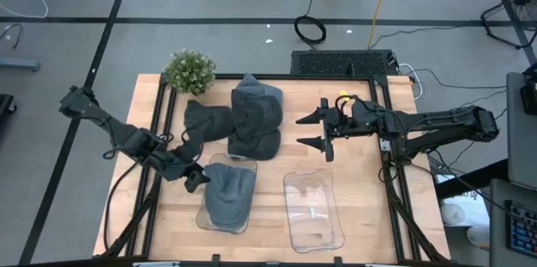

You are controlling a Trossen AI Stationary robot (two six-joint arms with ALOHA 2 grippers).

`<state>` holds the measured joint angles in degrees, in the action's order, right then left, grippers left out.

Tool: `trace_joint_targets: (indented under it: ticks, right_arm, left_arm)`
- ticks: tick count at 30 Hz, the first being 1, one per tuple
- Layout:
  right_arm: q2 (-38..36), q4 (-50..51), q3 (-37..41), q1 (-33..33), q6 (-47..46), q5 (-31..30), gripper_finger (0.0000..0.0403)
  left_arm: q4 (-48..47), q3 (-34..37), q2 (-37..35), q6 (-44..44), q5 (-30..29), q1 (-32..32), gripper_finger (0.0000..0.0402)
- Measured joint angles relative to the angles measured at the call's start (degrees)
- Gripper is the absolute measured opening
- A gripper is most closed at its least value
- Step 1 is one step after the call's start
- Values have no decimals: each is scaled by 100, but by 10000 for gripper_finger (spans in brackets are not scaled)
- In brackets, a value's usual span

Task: Pick & Place hat
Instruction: Put the right gray cap into the left transparent bin

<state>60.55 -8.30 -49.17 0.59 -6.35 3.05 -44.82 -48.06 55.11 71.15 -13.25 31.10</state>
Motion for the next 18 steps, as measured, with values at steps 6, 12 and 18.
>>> trace_joint_targets:
  ticks: [6,12,18]
  right_arm:
    - [-1,8,0,2,0,2,265]
    - [-1,40,0,1,0,0,265]
    - [-1,47,0,1,-2,0,265]
  left_arm:
    - [240,-356,47,-903,-301,-34,278]
    - [2201,-375,642,-3182,-101,227,278]
    - [1249,-369,1379,-2871,-198,174,278]
